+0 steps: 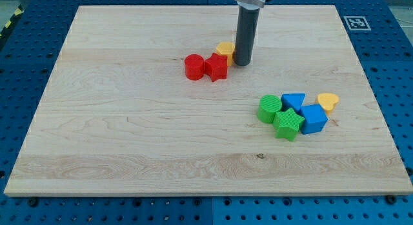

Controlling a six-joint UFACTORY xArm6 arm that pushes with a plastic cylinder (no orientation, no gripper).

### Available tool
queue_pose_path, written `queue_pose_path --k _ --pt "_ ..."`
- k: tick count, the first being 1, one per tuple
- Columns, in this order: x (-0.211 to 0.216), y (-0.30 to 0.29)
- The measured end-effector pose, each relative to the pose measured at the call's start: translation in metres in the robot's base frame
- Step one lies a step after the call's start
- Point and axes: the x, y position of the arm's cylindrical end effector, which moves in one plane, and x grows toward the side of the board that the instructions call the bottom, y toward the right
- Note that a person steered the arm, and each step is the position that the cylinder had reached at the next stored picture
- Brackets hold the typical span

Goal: Push the yellow hexagon to the top of the red circle

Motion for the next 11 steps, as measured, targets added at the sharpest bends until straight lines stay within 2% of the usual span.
queue_pose_path --k 2,4,9,11 --pt "-0.016 -0.009" --pt "-0.024 0.030" --pt "-0.026 -0.063" --pt "-0.062 -0.064"
